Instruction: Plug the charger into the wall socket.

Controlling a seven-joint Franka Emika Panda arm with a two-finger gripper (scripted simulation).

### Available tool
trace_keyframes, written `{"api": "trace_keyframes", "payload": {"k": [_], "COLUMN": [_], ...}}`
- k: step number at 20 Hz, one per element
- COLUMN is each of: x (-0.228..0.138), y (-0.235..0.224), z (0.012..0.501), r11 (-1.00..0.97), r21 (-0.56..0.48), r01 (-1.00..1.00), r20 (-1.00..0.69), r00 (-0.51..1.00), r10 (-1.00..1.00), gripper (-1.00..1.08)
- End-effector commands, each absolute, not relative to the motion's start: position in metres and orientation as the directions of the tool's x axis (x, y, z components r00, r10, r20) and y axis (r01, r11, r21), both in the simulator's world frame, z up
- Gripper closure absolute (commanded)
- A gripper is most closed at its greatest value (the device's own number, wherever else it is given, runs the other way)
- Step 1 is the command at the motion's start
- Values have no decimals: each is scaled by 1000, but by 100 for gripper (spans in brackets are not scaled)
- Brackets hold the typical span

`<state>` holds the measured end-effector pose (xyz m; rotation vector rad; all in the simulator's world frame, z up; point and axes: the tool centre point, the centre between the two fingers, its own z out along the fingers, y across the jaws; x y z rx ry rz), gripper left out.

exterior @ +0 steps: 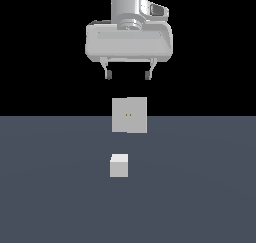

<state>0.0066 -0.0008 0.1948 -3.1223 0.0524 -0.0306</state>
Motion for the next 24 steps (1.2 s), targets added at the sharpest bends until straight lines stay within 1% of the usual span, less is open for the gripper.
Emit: {"api": "trace_keyframes", "payload": {"k": [1, 13, 24], "x": [7, -4, -31], "y": [-1, 1, 6], "z": [195, 182, 148], "r11": [-999, -999, -1000], "r21": [-19, -18, -14], "r01": [-33, -27, -10], "r20": [19, 53, 141], "r00": [999, 998, 990], "r10": [-34, -28, -12], "gripper": [-92, -92, -92]}}
